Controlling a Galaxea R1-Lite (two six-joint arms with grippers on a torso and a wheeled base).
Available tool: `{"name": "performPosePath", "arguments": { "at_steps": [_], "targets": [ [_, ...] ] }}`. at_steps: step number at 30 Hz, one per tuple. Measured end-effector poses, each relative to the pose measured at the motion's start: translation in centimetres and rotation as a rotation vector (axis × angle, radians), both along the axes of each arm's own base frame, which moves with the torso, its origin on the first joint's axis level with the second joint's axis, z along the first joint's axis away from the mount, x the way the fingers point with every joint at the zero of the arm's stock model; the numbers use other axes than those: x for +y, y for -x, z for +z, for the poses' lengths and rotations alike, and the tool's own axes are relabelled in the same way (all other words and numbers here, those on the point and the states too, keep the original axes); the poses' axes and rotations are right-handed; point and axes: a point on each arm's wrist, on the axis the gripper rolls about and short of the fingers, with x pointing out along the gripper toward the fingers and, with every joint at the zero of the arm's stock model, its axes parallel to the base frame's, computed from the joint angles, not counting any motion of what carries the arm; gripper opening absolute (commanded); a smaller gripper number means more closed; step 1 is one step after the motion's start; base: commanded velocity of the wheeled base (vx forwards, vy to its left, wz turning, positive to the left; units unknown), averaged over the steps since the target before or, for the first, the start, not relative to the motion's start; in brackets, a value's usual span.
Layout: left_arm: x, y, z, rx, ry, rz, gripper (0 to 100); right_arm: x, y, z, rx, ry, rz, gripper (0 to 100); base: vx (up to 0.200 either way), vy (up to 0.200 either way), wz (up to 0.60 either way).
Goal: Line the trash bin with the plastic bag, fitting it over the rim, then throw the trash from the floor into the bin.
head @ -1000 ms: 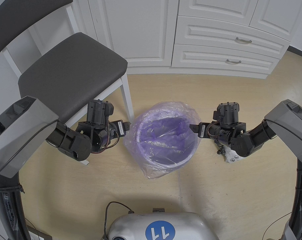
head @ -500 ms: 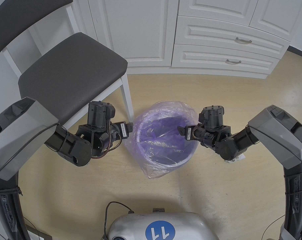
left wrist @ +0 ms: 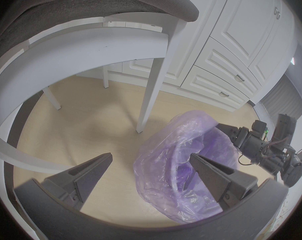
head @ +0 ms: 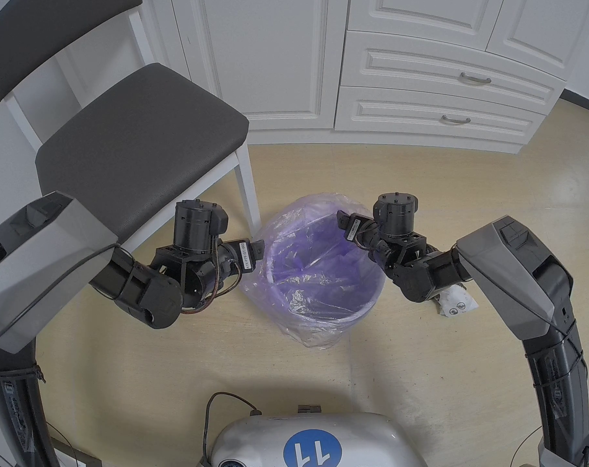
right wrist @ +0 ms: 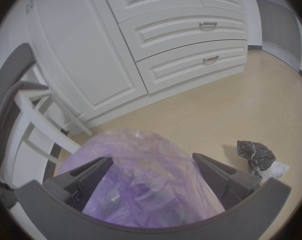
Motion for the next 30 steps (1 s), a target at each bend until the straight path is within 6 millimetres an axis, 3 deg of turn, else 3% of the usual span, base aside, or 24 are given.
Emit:
{"name": "performPosePath", "arguments": {
  "at_steps": [10,17,24,30],
  "targets": [
    [-1.7,0.6,-0.3,-0.014,0.024,-0.057,100,0.6,-1.6,0.1,-0.077,-0.126,-0.026,100,0.000,0.000,0.00],
    [-3.0,0.6,-1.3,-0.029,0.049,-0.136,100,0.0,-0.8,-0.5,-0.019,-0.090,-0.019,100,0.000,0.000,0.00],
    [-3.8,-1.6,-1.6,-0.023,0.055,-0.180,100,-1.0,0.5,0.7,0.027,-0.055,-0.002,100,0.000,0.000,0.00],
    [-2.4,-4.5,-2.5,-0.006,0.050,-0.125,100,-2.1,1.0,2.2,0.029,-0.033,0.015,100,0.000,0.000,0.00]
  ]
}}
